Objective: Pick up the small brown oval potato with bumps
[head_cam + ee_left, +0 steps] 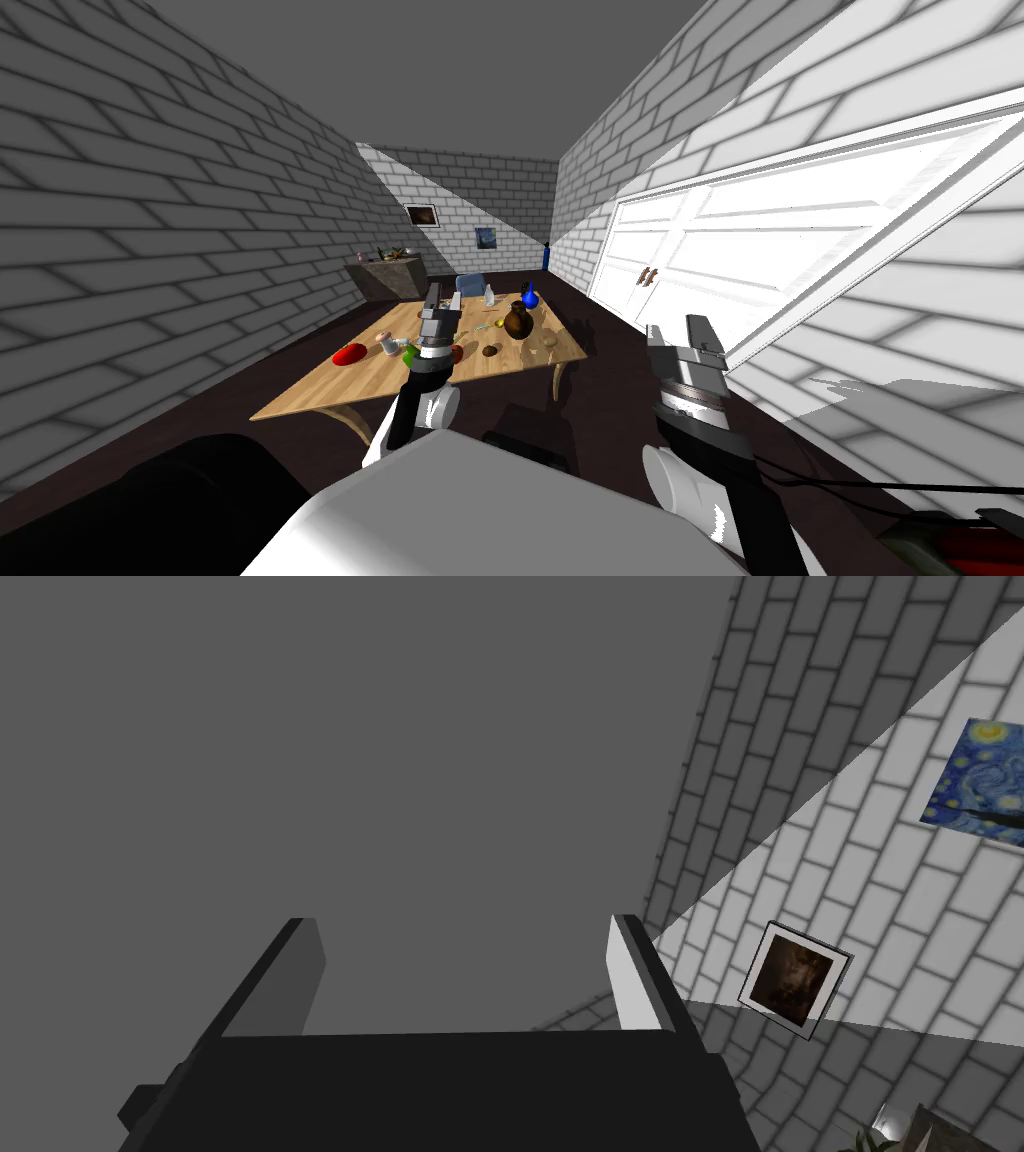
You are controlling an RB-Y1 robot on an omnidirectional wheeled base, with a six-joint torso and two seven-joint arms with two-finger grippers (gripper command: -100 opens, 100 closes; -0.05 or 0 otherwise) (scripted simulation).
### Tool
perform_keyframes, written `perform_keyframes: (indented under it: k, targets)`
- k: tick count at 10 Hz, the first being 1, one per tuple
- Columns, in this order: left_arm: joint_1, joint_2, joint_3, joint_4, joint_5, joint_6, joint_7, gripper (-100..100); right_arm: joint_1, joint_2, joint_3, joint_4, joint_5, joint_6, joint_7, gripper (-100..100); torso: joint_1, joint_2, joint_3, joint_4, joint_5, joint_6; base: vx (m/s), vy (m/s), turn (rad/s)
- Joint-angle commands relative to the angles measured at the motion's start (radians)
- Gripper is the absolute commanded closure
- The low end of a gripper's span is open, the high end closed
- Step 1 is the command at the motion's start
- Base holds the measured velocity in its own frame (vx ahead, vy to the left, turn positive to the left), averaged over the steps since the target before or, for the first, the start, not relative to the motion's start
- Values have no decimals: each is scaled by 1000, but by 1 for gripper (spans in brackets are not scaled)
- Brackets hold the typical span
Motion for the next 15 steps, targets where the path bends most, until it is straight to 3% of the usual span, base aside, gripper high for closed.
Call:
perform_keyframes:
  k: [1,6,9,11,12,14,15]
  targets:
    - [-22,30,-4,31,5,11,10,-100,0,0,0,0,0,0,0,0,0,0,0,0,0,0,-10,0,-23]
    - [-126,109,-22,174,31,66,53,-100,0,0,0,0,0,0,0,0,0,1,1,0,0,0,-28,5,-27]
    - [-155,123,-27,222,39,82,65,-100,0,0,0,0,0,0,0,0,1,1,1,0,0,0,-20,12,-14]
    - [-218,148,-39,296,58,118,90,-100,0,0,0,0,0,0,0,0,1,1,0,0,0,0,-27,10,-23]
    - [-218,148,-39,316,58,118,90,-100,0,0,0,0,0,0,0,0,1,1,1,0,0,0,-26,13,-18]
    - [-287,170,-51,399,80,159,117,-100,0,0,0,0,0,0,0,0,1,1,1,0,0,0,-33,17,-25]
    - [-287,170,-51,421,80,159,117,-100,0,0,0,0,0,0,0,0,1,2,1,0,0,0,-27,18,-15]
